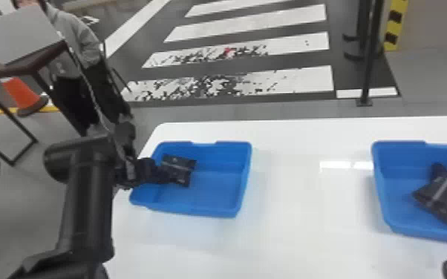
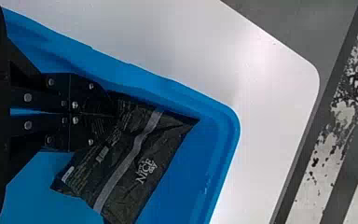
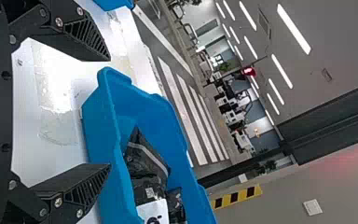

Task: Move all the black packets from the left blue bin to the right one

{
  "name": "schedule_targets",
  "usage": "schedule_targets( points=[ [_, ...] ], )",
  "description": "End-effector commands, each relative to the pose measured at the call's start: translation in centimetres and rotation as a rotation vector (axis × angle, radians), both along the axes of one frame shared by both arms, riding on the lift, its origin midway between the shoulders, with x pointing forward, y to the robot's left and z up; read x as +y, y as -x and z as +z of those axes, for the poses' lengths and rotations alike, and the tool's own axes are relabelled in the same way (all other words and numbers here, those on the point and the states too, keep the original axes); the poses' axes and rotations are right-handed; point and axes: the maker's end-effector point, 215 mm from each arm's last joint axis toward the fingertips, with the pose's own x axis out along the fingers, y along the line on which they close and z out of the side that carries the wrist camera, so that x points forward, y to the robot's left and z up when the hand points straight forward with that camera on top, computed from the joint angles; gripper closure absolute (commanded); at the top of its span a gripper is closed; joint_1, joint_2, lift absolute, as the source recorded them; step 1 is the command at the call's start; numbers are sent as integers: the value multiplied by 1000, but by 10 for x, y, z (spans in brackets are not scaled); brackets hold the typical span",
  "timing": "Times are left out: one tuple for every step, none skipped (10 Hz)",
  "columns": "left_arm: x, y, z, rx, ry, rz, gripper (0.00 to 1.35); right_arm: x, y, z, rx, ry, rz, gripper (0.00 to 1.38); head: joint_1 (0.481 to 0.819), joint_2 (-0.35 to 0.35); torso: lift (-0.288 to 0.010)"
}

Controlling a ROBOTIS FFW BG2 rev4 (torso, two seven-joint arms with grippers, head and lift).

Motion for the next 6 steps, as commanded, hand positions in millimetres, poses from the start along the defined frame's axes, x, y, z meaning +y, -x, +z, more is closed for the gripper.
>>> schedule_targets(
  points=[
    [0,-10,0,-45,-23,-17,1216,1,0,0,1,-5,2,242,695,350,-138],
    [-1,-17,4,-84,-23,-35,1216,1,1,-1,2,-4,4,245,695,350,-138],
    [-7,-23,22,-136,-53,-74,1216,1,2,-2,5,-6,4,251,695,350,-138],
    [-16,-23,38,-187,-78,-105,1216,1,1,1,0,-5,3,257,695,350,-138],
    [-31,-24,54,-239,-84,-140,1216,1,1,4,-5,-2,6,263,695,344,-138],
    [-41,-23,66,-278,-91,-167,1216,1,1,4,-5,-2,8,263,695,330,-138]
  ],
)
